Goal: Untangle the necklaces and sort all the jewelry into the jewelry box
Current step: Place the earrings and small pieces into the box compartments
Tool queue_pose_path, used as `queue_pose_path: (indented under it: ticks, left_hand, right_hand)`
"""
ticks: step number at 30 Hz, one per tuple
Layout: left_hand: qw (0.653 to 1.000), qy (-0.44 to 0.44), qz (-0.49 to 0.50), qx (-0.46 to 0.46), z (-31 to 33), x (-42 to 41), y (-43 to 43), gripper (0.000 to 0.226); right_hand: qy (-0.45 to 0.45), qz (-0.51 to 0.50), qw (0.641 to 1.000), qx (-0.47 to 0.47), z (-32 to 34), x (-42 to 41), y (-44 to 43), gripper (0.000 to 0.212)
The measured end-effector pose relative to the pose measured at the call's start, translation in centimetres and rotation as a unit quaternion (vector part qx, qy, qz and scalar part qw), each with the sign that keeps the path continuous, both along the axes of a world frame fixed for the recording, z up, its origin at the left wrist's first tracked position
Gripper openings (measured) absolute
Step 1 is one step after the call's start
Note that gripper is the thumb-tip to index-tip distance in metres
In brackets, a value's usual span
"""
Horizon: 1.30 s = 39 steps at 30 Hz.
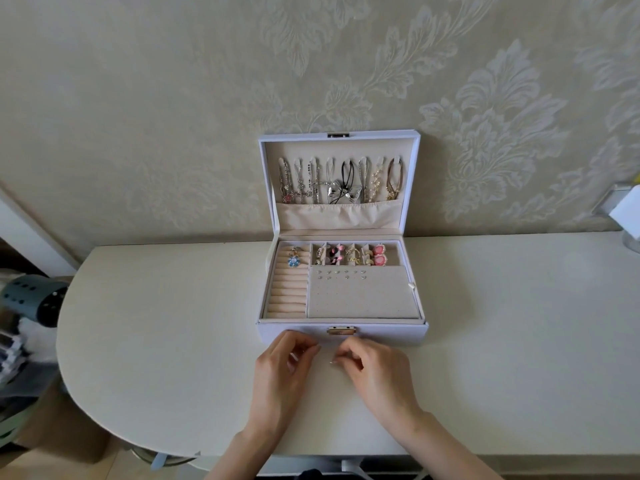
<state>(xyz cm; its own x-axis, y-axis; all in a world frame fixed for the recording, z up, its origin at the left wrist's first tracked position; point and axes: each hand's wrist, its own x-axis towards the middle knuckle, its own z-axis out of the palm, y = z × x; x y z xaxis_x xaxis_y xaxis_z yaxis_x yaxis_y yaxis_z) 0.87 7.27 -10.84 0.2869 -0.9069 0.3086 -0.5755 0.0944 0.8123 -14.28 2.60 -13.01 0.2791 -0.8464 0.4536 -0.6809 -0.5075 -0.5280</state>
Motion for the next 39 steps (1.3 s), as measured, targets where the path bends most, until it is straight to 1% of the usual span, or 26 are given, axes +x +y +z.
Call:
queue_pose_path:
  ticks: [4,6,7,9,11,13,15,16,18,21,23,25,28,30,32,36,39]
  left_hand:
    - [1.000,-0.003,-0.015,-0.019,0.1,0.0,0.1,0.021]
    - [0.998,-0.011,-0.034,-0.042,0.4,0.0,0.3,0.015]
    - [0.998,-0.014,-0.044,-0.052,0.6,-0.1,0.3,0.013]
    - [0.996,-0.019,-0.055,-0.072,1.2,-0.1,0.2,0.016]
    - [0.994,-0.027,-0.060,-0.092,2.1,0.0,-0.4,0.017]
    - [0.991,-0.036,-0.064,-0.113,3.4,0.1,-1.6,0.011]
    - [0.989,-0.041,-0.061,-0.124,4.7,0.2,-3.3,0.009]
    - [0.990,-0.042,-0.059,-0.124,5.3,0.3,-4.3,0.010]
    - [0.992,-0.040,-0.055,-0.110,6.1,0.3,-6.4,0.010]
    - [0.997,-0.040,-0.039,-0.058,6.5,0.6,-9.6,0.012]
    - [0.998,-0.044,-0.035,-0.025,6.5,0.7,-11.0,0.015]
    - [0.998,-0.058,-0.036,-0.008,6.3,0.5,-11.5,0.016]
    - [0.998,-0.054,-0.039,-0.007,6.0,0.3,-11.2,0.009]
    - [0.998,-0.034,-0.041,-0.025,5.9,0.5,-11.1,0.007]
    - [0.998,-0.030,-0.048,-0.032,6.0,0.5,-11.1,0.004]
    - [0.998,-0.025,-0.043,-0.028,5.7,0.5,-11.2,0.007]
    - [0.999,-0.015,-0.037,-0.014,5.5,0.7,-11.3,0.010]
  right_hand:
    - [0.029,0.009,0.999,-0.010,0.3,-0.1,0.2,0.018]
    - [0.007,0.036,0.999,0.001,0.7,-0.6,0.5,0.015]
    - [-0.018,0.059,0.998,0.014,1.2,-0.9,0.8,0.013]
    - [-0.096,0.103,0.988,0.067,2.8,-1.6,1.1,0.009]
    - [-0.165,0.114,0.973,0.110,4.7,-2.1,0.9,0.008]
    - [-0.205,0.097,0.967,0.121,6.4,-2.5,-0.3,0.009]
    - [-0.247,0.071,0.955,0.148,7.8,-2.7,-2.1,0.016]
    - [-0.266,0.057,0.948,0.163,8.3,-2.7,-3.2,0.018]
    - [-0.281,0.036,0.942,0.180,9.0,-2.6,-5.3,0.016]
    - [-0.258,0.018,0.950,0.173,9.2,-1.9,-8.4,0.017]
    - [-0.225,0.019,0.960,0.168,8.9,-1.4,-9.8,0.023]
    - [-0.191,0.029,0.969,0.154,8.4,-1.1,-10.6,0.021]
    - [-0.158,0.044,0.979,0.119,7.4,-0.9,-10.9,0.016]
    - [-0.123,0.057,0.987,0.086,6.9,-0.7,-11.0,0.017]
    - [-0.094,0.070,0.991,0.068,6.6,-0.5,-11.1,0.023]
    - [-0.115,0.070,0.987,0.084,6.6,-0.8,-11.0,0.033]
    - [-0.113,0.069,0.988,0.077,6.6,-0.8,-10.9,0.028]
